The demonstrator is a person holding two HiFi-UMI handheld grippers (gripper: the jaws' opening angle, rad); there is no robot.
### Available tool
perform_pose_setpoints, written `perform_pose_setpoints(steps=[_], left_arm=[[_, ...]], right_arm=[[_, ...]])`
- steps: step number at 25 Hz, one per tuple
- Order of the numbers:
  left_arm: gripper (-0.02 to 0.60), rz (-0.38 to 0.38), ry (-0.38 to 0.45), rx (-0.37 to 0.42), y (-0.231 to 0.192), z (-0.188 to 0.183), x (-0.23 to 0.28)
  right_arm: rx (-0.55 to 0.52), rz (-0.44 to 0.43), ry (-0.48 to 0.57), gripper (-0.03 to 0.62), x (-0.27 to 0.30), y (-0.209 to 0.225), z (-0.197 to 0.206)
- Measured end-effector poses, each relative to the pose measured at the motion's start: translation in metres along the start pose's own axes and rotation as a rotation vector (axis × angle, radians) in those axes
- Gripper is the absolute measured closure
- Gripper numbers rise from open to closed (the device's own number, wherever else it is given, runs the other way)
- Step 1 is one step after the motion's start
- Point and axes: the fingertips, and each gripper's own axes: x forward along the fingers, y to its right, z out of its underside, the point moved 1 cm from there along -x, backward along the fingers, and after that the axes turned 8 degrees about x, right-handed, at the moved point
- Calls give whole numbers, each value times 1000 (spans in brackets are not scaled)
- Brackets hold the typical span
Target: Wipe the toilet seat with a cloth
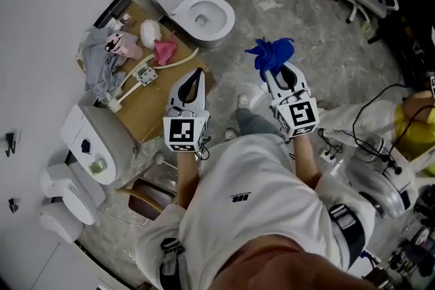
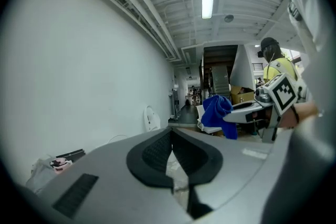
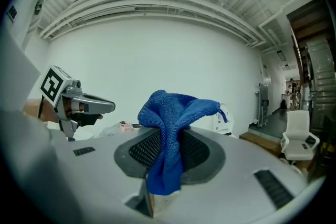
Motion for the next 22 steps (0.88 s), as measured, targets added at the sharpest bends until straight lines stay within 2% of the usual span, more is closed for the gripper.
perform_pose_setpoints(steps=[5,13,22], left_arm=[[571,-20,-26,6,-17,-8,52],[571,-44,-32,1,-19,-19,118],[571,-44,-42,-6,-32,-18,170]], right_arm=[[10,-29,-12,503,41,38,-12],[33,-41,-17,503,80,97,-18],[56,-68,-22,502,124,128,-16]])
